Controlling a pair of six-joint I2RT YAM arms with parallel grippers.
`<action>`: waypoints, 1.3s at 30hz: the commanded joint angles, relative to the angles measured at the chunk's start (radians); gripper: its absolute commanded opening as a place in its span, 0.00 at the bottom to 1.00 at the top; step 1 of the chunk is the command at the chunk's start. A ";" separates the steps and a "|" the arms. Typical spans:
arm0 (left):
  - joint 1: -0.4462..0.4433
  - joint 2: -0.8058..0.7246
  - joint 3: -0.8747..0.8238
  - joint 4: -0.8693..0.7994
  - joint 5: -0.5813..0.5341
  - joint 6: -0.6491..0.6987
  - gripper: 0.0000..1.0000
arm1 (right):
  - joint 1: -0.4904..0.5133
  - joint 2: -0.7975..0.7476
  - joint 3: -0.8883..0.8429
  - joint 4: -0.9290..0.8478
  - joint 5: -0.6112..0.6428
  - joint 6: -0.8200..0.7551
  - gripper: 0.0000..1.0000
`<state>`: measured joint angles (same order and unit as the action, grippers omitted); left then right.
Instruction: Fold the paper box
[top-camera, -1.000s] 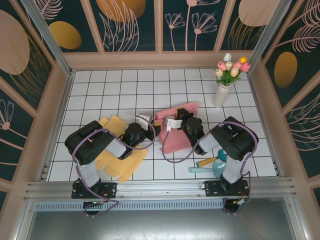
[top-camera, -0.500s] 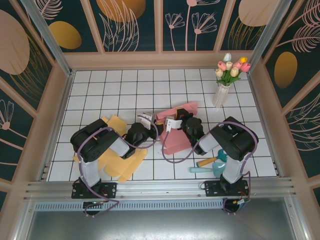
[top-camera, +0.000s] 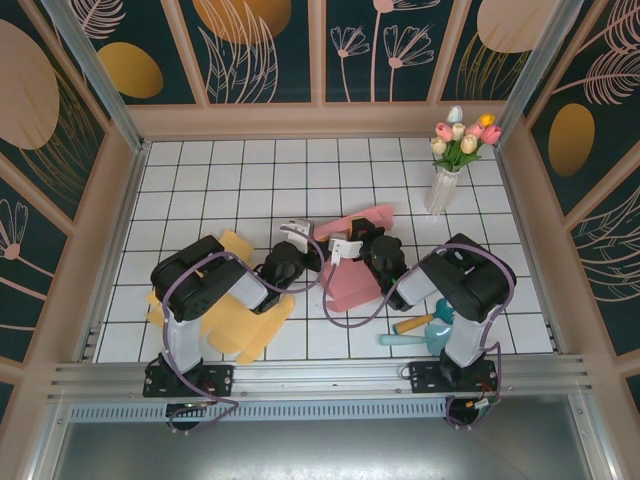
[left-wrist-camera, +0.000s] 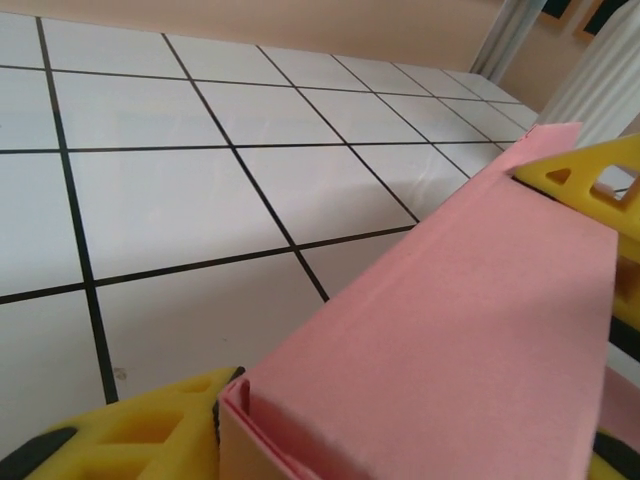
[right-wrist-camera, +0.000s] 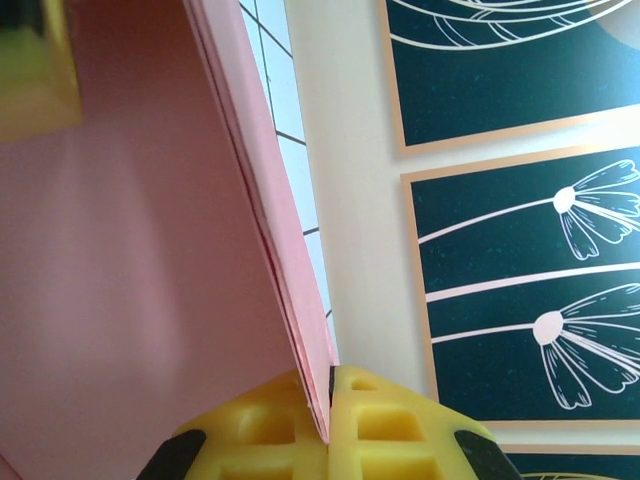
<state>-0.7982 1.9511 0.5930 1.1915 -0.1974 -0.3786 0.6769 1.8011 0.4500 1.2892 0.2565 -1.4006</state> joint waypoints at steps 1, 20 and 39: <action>0.008 0.036 -0.001 -0.045 -0.100 0.010 0.38 | 0.006 0.000 -0.008 -0.085 -0.045 0.062 0.00; -0.004 -0.057 0.023 -0.211 -0.312 0.140 0.03 | 0.016 -0.331 0.055 -0.502 -0.220 0.359 0.45; -0.004 -0.087 -0.221 0.222 0.187 0.677 0.10 | -0.013 -0.477 0.262 -1.051 0.025 1.589 0.51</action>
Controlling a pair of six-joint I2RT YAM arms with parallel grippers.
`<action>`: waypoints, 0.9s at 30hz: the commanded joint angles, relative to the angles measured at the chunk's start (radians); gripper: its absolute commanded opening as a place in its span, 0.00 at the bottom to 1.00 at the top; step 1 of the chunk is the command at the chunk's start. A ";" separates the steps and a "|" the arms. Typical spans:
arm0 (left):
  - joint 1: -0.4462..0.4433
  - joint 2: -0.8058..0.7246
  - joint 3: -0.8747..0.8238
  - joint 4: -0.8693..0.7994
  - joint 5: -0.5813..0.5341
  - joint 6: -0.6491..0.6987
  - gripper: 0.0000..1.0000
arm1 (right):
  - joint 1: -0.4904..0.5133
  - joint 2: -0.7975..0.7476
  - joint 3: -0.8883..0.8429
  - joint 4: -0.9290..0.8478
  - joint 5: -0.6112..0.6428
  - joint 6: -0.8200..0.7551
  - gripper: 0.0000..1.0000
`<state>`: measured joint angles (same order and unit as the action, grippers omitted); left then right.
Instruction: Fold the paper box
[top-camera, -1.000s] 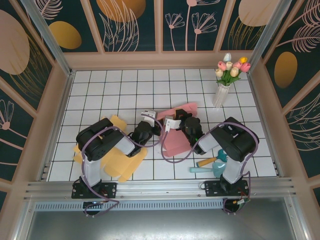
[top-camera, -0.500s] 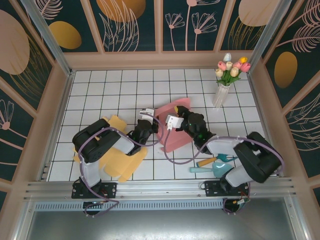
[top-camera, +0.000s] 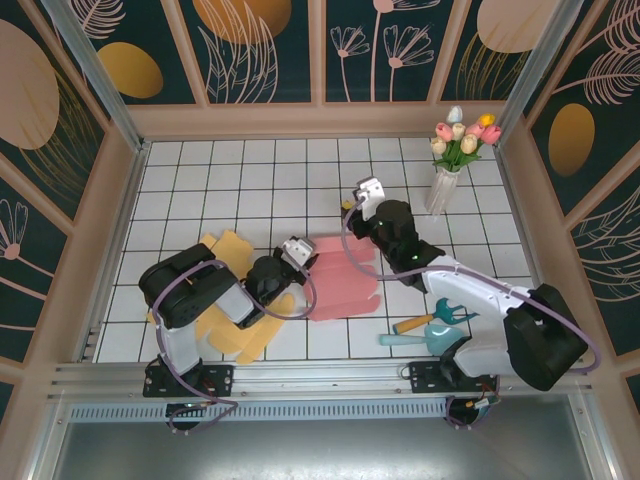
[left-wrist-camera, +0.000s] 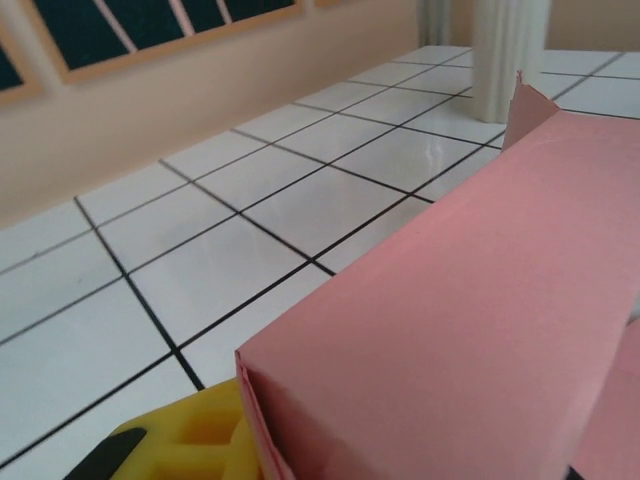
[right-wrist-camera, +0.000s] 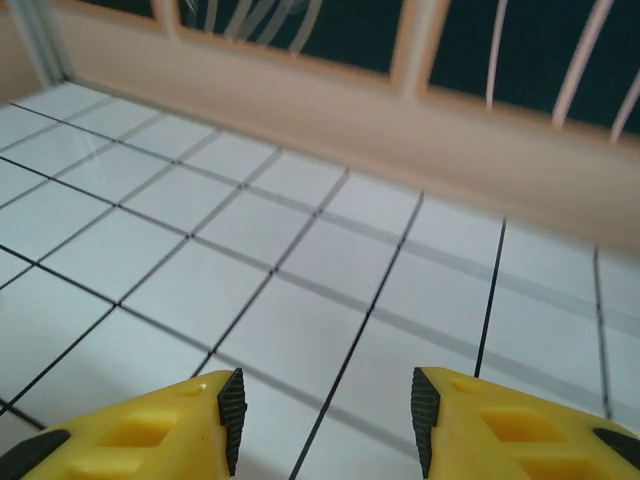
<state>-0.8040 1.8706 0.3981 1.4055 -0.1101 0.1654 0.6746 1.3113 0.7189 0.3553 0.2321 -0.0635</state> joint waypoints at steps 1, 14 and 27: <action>0.002 -0.005 -0.032 0.011 0.108 0.145 0.10 | -0.011 0.011 -0.015 -0.129 0.037 0.273 0.51; 0.017 -0.055 0.047 -0.132 0.116 0.199 0.10 | -0.031 -0.007 0.104 -0.408 -0.456 -0.244 0.61; 0.155 -0.085 0.165 -0.364 0.257 0.082 0.09 | -0.236 0.069 0.112 -0.399 -0.881 -0.708 0.62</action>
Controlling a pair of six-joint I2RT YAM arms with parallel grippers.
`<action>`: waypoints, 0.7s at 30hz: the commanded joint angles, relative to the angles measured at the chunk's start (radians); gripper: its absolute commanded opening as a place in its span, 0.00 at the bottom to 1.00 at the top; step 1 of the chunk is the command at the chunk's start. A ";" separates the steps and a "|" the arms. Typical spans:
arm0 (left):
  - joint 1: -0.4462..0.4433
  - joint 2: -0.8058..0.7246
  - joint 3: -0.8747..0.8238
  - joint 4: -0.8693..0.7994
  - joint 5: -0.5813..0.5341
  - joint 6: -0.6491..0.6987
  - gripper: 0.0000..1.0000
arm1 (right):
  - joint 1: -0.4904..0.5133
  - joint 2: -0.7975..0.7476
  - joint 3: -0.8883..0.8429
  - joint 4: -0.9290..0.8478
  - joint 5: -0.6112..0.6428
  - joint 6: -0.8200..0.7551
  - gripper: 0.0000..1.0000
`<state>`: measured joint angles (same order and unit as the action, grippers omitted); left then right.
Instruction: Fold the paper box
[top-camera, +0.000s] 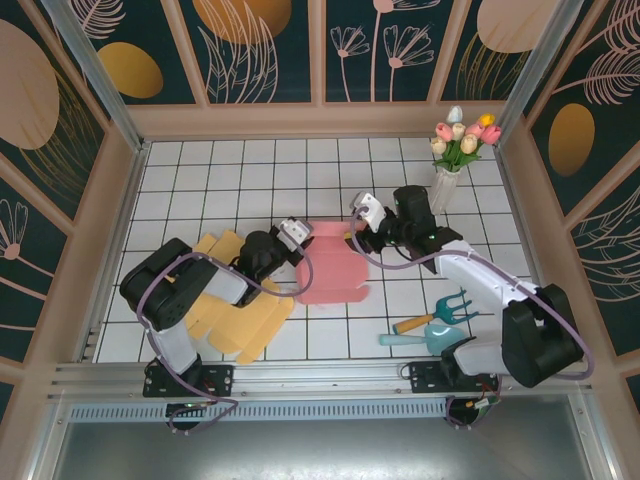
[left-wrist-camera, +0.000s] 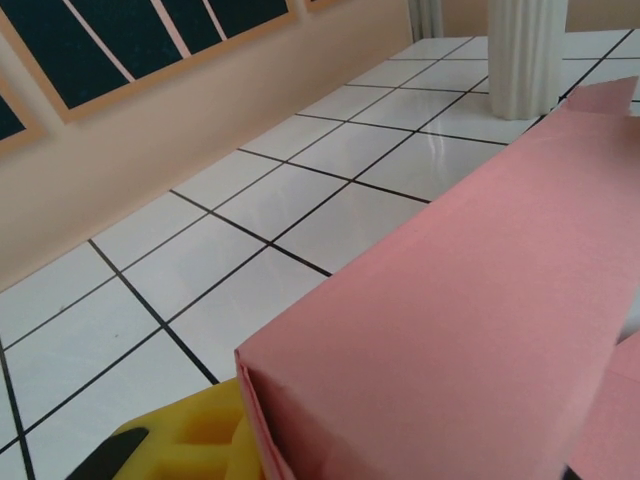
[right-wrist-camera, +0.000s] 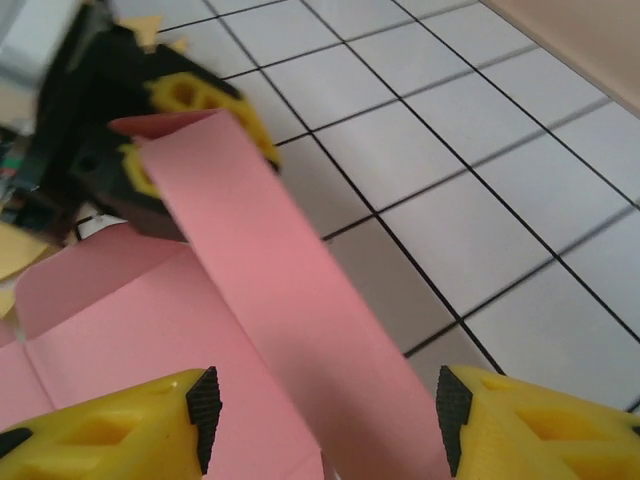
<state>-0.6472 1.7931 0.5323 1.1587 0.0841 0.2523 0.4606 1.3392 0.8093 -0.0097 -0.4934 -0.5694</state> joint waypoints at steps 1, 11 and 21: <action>-0.001 -0.001 0.041 -0.135 0.073 0.002 0.10 | -0.033 0.063 0.051 -0.075 -0.170 -0.246 0.62; -0.001 0.024 0.050 -0.140 0.118 0.021 0.12 | -0.090 0.173 0.231 -0.367 -0.098 -0.494 0.62; -0.002 0.083 0.083 -0.096 -0.031 -0.056 0.12 | -0.055 0.084 0.055 -0.141 0.072 -0.541 0.56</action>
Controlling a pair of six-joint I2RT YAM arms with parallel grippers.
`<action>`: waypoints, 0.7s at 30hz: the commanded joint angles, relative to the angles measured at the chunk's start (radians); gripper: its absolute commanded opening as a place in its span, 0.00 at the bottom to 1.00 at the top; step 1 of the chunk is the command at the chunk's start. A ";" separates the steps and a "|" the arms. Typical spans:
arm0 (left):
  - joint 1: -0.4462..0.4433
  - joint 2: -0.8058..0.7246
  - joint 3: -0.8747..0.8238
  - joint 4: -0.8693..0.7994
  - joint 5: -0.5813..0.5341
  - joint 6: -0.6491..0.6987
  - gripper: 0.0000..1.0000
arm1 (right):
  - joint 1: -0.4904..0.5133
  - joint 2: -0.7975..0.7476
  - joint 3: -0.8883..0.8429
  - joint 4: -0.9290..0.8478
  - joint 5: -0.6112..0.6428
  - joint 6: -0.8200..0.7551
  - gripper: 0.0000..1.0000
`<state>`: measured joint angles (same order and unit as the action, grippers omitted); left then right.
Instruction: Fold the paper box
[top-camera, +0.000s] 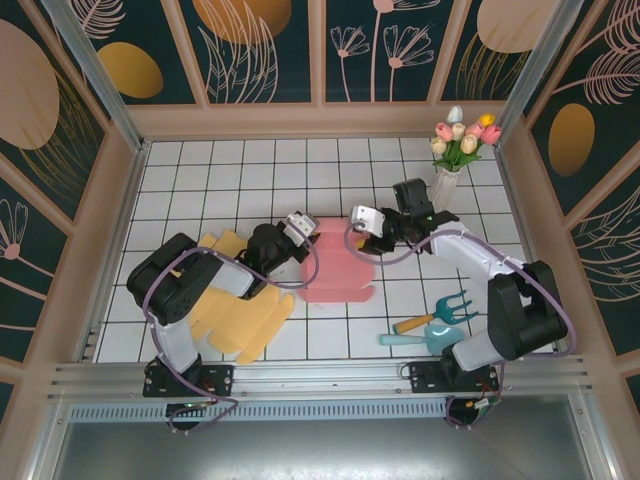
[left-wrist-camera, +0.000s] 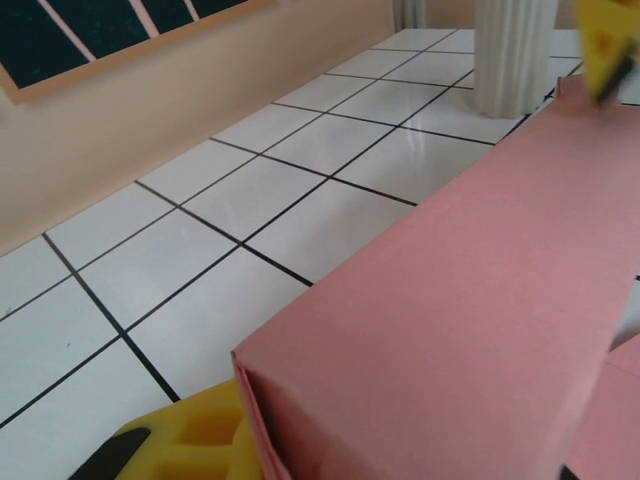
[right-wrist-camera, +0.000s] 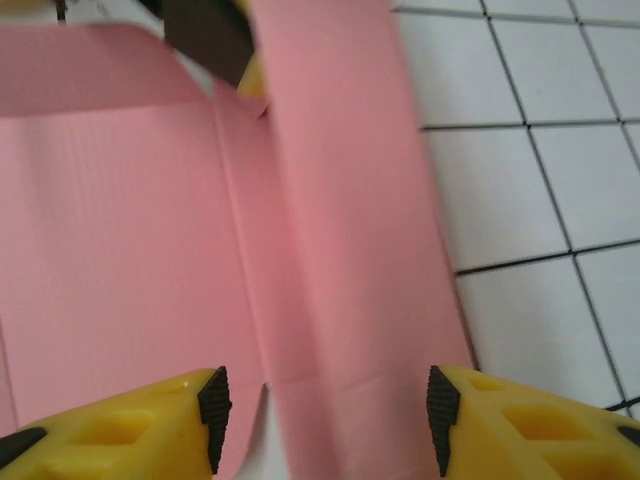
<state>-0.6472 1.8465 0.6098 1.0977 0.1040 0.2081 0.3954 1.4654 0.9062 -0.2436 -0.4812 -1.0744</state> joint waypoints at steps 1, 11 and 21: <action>-0.001 0.033 0.009 -0.035 -0.073 -0.026 0.12 | 0.022 -0.058 -0.068 0.144 0.100 -0.035 0.55; -0.002 0.042 0.046 -0.086 -0.104 -0.068 0.12 | 0.214 -0.061 -0.393 0.925 0.557 -0.246 0.53; -0.002 0.066 0.066 -0.105 -0.124 -0.058 0.12 | 0.242 -0.096 -0.456 1.057 0.553 -0.252 0.51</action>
<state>-0.6506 1.8793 0.6605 1.0534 0.0139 0.1364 0.6300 1.4250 0.4553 0.7410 0.0814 -1.3373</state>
